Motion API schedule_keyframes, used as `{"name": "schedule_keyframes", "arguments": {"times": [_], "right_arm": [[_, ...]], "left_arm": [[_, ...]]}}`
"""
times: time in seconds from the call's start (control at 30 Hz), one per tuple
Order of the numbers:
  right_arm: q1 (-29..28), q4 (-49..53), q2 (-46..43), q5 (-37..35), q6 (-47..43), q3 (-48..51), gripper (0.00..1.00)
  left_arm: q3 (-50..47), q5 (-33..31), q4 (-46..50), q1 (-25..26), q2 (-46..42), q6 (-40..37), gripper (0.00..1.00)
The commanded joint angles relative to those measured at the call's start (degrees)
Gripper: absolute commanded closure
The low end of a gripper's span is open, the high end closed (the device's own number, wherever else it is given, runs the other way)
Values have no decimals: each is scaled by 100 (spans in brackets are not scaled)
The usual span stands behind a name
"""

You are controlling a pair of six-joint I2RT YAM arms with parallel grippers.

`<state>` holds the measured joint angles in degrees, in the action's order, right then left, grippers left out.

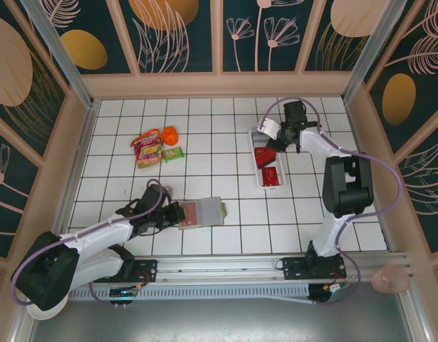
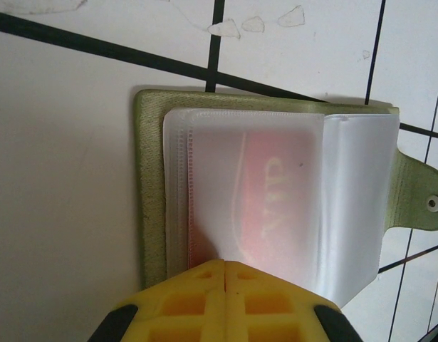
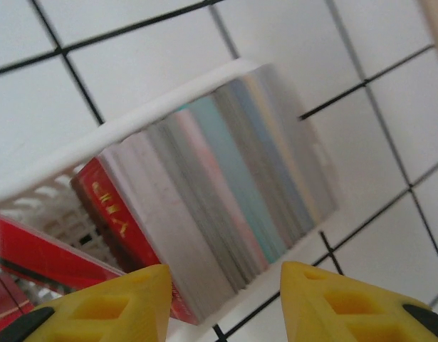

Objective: Put the credit cards into the card holder
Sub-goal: Pick up the credit card from the storage box.

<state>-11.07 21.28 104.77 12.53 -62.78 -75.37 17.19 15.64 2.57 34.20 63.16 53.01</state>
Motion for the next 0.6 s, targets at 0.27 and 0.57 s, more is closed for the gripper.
{"name": "schedule_keyframes", "arguments": {"times": [0.27,0.57], "right_arm": [[-102,3,-118,439,-951,-35,53],[-246,108,133,399,-1088,-157,52]], "left_arm": [[21,-19,-63,20,152,-25,100],[-10,-21,-72,30,136,-3,100]]}}
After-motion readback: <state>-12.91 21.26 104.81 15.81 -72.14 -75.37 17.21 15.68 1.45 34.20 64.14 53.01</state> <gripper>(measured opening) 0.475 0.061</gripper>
